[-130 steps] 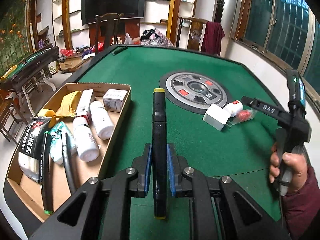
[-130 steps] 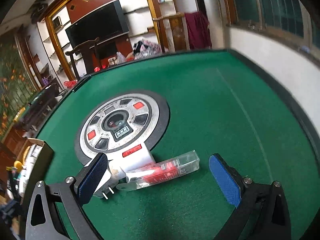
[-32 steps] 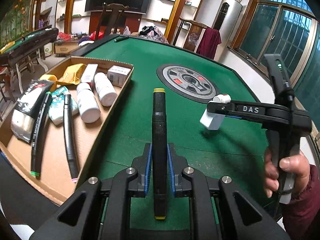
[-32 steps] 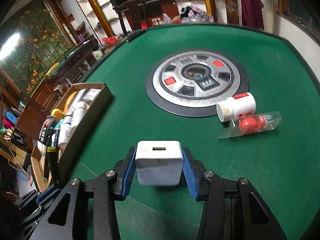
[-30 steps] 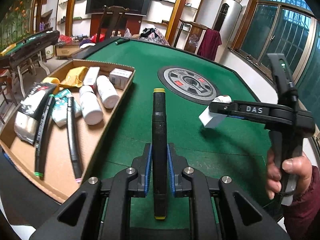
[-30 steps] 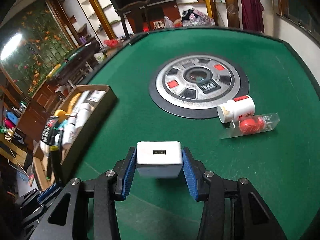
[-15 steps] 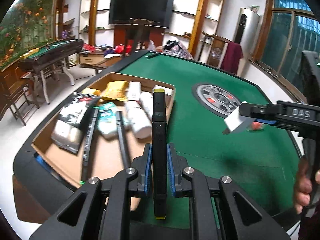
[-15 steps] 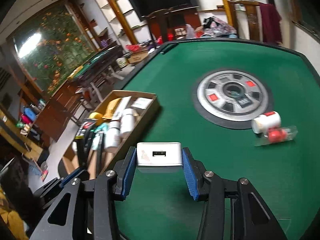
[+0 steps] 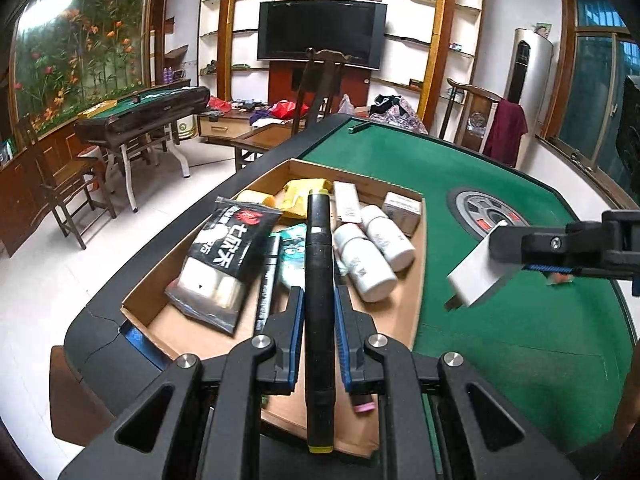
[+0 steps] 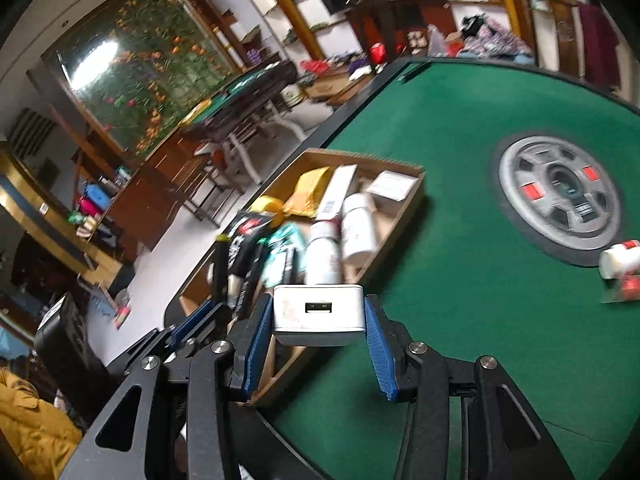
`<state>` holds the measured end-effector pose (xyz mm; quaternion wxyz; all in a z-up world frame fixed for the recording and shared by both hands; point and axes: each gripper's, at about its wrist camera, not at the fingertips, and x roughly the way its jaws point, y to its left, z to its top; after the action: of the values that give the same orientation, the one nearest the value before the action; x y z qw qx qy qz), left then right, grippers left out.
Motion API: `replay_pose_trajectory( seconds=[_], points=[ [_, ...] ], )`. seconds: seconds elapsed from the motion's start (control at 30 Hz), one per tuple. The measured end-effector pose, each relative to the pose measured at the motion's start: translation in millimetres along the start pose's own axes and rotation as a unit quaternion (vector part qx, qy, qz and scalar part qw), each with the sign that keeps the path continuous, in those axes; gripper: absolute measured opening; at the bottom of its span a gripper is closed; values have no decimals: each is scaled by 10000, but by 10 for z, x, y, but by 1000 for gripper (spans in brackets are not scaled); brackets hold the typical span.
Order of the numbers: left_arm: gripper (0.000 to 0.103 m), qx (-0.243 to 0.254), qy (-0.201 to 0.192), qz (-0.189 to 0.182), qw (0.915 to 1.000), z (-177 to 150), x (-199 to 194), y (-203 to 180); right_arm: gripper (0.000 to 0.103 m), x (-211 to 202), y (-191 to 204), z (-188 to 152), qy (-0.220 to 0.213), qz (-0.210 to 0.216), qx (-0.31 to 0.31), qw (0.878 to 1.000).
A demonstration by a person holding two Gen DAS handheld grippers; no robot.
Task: Organize objects
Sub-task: 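Carry marker and white charger toward the tray with both tools, then release marker and charger into the tray by opening both tools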
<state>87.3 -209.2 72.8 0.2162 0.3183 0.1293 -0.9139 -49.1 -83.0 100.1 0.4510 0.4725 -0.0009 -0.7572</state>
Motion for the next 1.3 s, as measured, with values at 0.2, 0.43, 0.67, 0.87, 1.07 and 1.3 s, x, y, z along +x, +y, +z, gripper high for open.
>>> replay_pose_trajectory(
  seconds=[0.2, 0.43, 0.67, 0.87, 1.07, 1.3],
  points=[
    [15, -102, 126, 24, 9999, -15, 154, 138, 49, 408, 178, 48, 368, -45, -139, 9992],
    [15, -207, 208, 42, 9996, -20, 289, 241, 50, 753, 216, 137, 631, -110, -93, 9979],
    [15, -306, 326, 19, 9990, -55, 409, 313, 50, 935, 228, 197, 765, -291, -152, 9965],
    [15, -302, 324, 4, 9990, -73, 417, 327, 50, 983, 240, 205, 786, -323, -159, 9963],
    [15, -279, 343, -69, 9990, -77, 401, 304, 50, 990, 271, 194, 797, -321, -183, 9961],
    [15, -257, 501, -406, 9976, -144, 312, 224, 50, 990, 295, 113, 940, -88, -145, 9954]
  ],
)
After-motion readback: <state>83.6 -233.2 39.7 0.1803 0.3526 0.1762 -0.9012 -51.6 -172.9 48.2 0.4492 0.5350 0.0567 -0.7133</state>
